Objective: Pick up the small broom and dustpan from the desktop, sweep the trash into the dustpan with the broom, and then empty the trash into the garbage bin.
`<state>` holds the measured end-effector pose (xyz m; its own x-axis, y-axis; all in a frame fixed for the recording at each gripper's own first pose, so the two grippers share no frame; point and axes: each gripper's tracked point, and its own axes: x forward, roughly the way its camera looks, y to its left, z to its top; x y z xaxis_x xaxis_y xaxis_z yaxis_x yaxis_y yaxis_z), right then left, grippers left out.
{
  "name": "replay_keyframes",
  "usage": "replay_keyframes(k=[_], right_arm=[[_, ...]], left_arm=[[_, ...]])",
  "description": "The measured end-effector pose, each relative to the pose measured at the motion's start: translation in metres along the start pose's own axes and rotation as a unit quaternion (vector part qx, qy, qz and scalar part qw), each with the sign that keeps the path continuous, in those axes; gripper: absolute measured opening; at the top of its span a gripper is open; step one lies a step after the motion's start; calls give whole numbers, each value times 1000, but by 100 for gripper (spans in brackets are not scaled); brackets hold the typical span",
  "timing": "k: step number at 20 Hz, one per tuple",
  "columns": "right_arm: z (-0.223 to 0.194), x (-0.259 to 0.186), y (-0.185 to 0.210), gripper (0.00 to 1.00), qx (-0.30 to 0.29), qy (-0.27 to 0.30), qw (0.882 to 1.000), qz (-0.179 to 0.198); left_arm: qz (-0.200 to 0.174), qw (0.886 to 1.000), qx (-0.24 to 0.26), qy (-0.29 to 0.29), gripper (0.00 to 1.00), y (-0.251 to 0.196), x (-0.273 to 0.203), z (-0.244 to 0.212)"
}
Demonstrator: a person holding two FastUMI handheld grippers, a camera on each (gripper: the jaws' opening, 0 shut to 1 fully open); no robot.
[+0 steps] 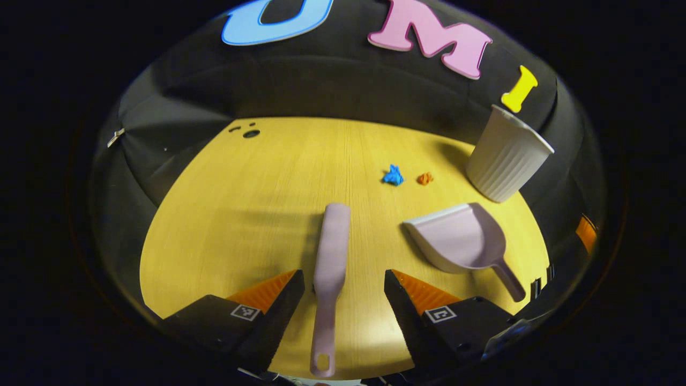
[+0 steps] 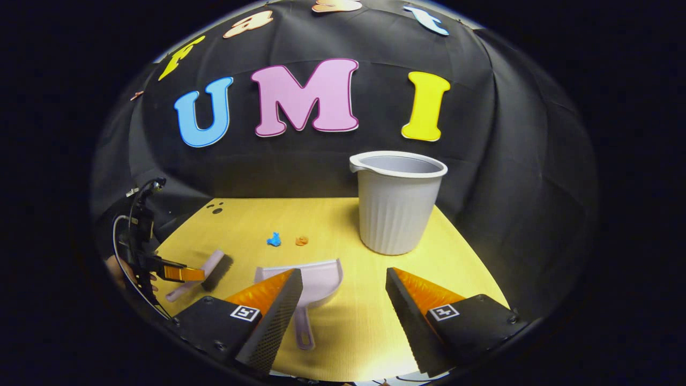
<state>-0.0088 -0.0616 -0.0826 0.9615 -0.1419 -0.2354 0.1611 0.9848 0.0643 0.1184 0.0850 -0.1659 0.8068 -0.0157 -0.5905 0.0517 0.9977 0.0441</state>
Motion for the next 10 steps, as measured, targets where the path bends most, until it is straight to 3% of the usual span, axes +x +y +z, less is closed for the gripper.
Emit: replay_keyframes(k=[5, 10], right_arm=[[-13, -5, -12, 98, 13, 16, 1000, -24], [-23, -7, -9, 98, 26, 34, 999, -19]], left_arm=[[13, 998, 19, 57, 95, 9, 24, -21], [11, 995, 40, 95, 94, 6, 38, -41]])
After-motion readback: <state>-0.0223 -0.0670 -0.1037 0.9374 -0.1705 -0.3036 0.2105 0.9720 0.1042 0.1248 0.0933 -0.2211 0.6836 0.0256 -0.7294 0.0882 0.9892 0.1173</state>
